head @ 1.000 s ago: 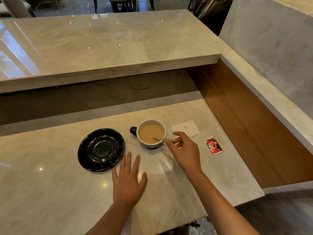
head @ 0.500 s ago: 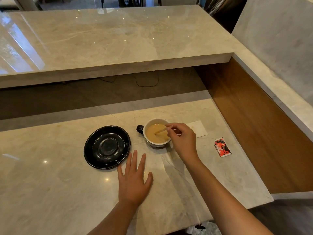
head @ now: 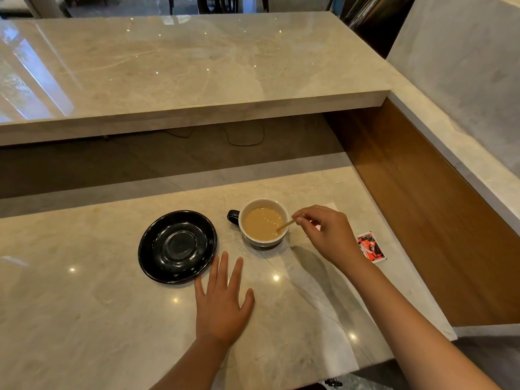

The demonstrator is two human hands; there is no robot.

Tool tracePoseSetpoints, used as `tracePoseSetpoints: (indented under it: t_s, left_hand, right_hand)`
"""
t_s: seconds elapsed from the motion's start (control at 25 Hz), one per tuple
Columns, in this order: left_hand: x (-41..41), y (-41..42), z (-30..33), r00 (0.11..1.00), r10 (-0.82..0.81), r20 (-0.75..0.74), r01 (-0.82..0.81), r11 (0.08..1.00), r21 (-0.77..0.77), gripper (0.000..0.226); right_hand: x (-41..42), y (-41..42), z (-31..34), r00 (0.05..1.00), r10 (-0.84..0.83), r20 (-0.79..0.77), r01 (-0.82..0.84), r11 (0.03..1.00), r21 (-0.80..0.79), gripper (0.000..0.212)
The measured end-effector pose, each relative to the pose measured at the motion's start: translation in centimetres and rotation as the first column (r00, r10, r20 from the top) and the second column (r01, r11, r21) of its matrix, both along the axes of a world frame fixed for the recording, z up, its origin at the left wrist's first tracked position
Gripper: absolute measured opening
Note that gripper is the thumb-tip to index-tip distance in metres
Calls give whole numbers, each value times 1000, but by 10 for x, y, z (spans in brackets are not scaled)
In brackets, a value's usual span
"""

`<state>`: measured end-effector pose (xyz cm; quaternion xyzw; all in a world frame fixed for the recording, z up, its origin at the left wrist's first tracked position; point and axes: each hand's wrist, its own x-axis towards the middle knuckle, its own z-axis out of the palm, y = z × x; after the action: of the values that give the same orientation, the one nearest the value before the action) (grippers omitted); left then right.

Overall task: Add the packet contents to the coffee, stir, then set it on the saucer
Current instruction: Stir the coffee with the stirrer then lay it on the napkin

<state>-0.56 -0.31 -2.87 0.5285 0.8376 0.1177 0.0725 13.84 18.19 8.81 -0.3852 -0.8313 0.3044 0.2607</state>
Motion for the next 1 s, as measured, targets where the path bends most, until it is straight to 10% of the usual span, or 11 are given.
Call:
tracePoseSetpoints:
  t_s: [1.0]
  left_hand:
    - [0,0,-3,1000,8,-8,-8,1000,18,64]
  right_hand:
    - [-4,3,7,998,-40,-39,33,985,-171,13]
